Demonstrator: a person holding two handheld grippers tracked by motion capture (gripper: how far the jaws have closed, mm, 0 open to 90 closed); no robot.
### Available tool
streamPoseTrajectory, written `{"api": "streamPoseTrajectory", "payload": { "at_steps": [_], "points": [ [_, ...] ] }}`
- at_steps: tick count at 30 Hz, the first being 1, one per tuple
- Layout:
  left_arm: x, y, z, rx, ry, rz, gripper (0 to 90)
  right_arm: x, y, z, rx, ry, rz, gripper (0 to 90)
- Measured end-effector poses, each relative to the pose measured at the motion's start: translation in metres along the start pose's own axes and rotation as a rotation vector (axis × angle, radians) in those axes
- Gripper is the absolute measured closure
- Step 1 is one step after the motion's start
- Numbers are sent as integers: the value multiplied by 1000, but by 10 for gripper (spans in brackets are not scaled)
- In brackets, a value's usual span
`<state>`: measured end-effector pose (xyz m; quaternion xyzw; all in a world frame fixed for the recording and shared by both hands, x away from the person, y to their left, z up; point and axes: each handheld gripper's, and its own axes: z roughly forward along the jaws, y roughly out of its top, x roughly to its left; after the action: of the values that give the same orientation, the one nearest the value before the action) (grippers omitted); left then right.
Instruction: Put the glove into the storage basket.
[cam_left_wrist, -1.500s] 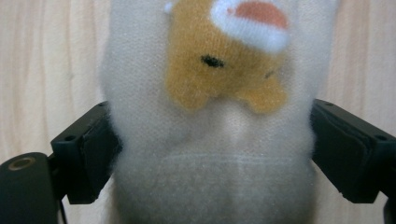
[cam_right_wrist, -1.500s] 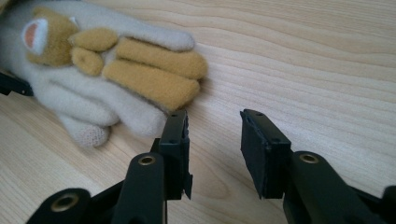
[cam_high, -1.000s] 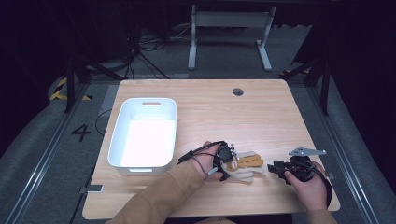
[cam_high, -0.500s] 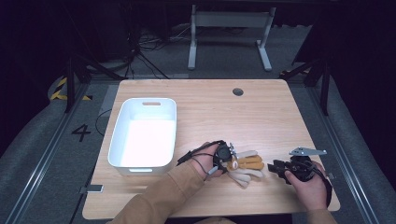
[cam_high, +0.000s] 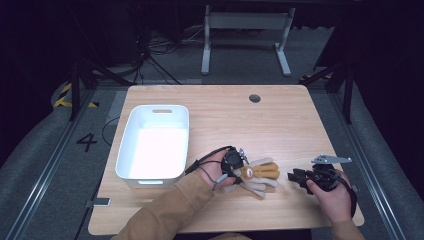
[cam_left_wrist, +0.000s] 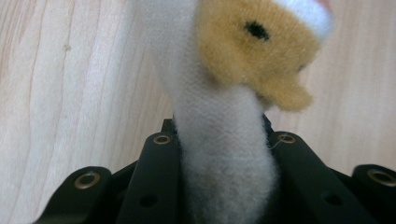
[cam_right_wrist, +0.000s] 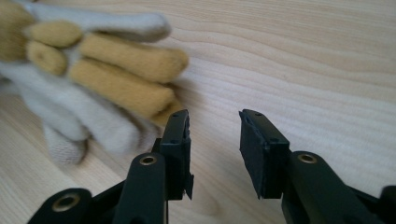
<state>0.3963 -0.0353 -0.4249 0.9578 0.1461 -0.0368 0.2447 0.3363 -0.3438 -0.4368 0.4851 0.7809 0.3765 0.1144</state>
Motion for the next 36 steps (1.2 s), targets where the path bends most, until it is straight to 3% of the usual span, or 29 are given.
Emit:
{"api": "streamPoseTrajectory", "payload": {
  "at_steps": [6, 14, 17, 26, 30, 36],
  "points": [
    [0, -7, -23, -13, 0, -48, 738, -16, 18, 11, 65, -4, -125, 645],
    [-4, -14, -45, -18, 32, -126, 736, -25, 31, 28, 45, 75, -187, 660],
    [-9, -15, -57, -40, 37, -147, 734, -27, 29, 26, 23, 110, -186, 661],
    [-21, -13, -92, -79, 56, -172, 733, -30, 28, 6, -22, 73, -184, 667],
    [-21, -15, -108, -85, 71, -183, 733, -33, 23, 4, -15, 68, -163, 668],
    [-15, -21, -131, -115, 93, -240, 733, -35, 20, 5, -5, 68, -154, 664]
  ]
}}
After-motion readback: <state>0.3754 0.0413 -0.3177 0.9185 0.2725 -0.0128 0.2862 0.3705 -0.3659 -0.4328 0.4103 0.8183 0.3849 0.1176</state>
